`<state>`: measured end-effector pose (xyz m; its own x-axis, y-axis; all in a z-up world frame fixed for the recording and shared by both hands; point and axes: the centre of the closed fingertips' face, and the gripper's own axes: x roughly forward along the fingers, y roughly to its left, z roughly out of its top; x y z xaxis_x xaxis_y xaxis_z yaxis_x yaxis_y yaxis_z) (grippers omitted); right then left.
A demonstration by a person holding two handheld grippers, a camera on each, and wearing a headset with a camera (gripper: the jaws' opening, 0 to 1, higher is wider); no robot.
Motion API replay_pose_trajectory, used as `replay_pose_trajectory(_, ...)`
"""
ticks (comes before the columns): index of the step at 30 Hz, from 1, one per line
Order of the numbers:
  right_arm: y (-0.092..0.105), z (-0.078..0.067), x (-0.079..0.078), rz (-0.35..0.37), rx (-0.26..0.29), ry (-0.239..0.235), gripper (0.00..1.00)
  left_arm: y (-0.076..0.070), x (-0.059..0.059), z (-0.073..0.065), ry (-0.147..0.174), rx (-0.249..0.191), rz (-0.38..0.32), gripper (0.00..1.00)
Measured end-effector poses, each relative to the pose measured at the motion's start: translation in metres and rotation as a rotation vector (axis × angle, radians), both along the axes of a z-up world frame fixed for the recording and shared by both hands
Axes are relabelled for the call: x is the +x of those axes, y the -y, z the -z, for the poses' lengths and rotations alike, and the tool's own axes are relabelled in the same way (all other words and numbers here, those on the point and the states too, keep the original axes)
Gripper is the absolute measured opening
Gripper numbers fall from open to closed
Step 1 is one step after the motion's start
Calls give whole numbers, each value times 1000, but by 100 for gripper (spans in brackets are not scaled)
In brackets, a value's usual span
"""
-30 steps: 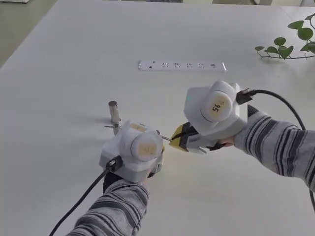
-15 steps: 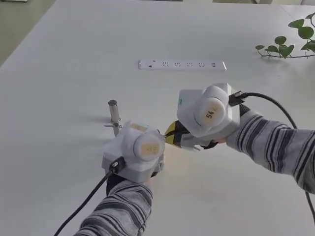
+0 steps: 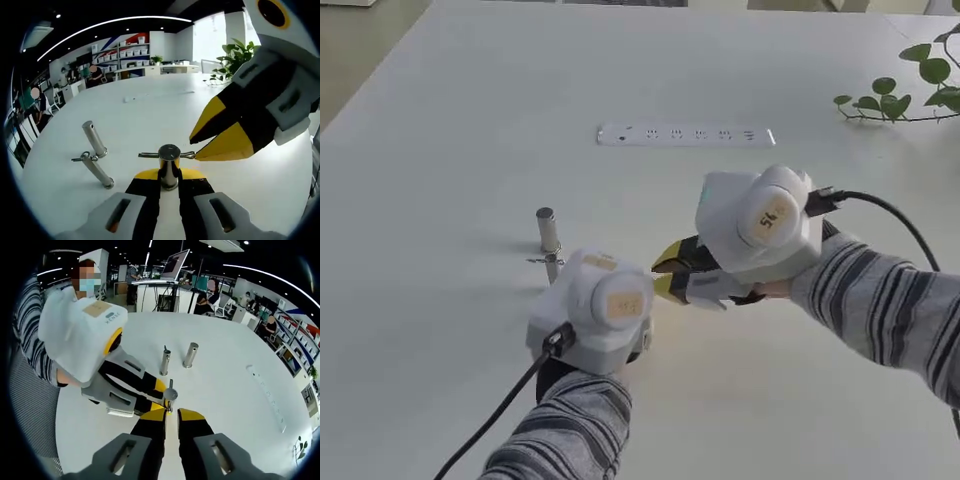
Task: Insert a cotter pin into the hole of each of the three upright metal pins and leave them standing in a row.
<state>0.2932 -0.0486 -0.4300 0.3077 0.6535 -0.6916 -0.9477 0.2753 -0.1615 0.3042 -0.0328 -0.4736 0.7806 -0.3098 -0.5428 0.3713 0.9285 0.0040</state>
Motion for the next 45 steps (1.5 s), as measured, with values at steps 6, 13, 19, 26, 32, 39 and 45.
replay_pose_trajectory(6,-2,2,-2,19,11,-37,0,0,0,0,-10,-8,-18,10)
replay_pose_trajectory(13,-5,3,-1,29,16,-41,0,-1,1,0,-21,-7,-49,10)
replay_pose_trajectory(19,-6,3,3,49,21,-38,0,-1,1,0,-26,-10,-68,10)
replay_pose_trajectory(26,-6,3,5,63,30,-40,0,-1,1,1,-17,14,-49,10)
replay_pose_trajectory(32,-4,0,7,85,44,-42,5,-6,-7,7,-52,49,-17,19)
replay_pose_trajectory(39,-11,-2,5,104,61,-82,13,-6,-9,-2,-29,20,30,30)
replay_pose_trajectory(45,-18,-7,2,130,79,-110,17,-2,-17,-6,-37,17,75,36)
